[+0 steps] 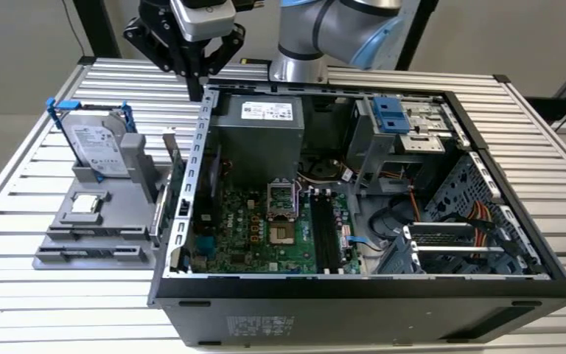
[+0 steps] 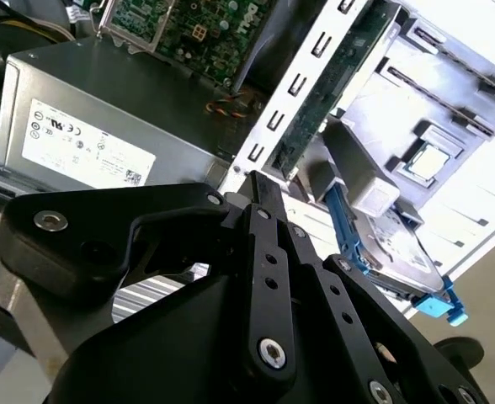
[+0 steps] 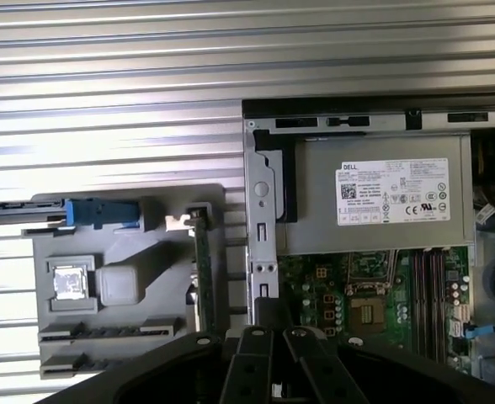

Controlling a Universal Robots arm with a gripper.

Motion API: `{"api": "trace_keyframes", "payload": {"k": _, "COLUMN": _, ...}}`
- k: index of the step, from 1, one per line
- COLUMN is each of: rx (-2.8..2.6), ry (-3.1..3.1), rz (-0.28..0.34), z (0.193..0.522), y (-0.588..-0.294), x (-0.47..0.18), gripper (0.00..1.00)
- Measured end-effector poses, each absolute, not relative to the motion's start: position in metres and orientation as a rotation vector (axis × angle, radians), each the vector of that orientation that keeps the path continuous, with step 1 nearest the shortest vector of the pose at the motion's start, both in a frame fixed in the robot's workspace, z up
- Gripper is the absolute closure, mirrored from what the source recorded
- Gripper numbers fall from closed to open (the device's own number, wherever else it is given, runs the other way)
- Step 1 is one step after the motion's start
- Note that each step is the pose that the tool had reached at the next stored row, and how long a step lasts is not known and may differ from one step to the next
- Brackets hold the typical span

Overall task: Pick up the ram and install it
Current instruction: 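Reach for the ram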

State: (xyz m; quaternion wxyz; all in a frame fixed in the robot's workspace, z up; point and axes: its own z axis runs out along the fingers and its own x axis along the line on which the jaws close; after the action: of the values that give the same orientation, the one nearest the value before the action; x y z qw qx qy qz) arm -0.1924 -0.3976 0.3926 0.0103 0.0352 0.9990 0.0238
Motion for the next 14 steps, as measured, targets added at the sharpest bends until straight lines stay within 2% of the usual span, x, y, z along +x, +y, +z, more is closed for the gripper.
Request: {"api": "trace_keyframes", "payload": {"k": 14, "rx": 0.110, "ry": 3.118, "rz": 0.074, "z": 0.393, "y": -0.398, "x": -0.213, "gripper": 1.00}}
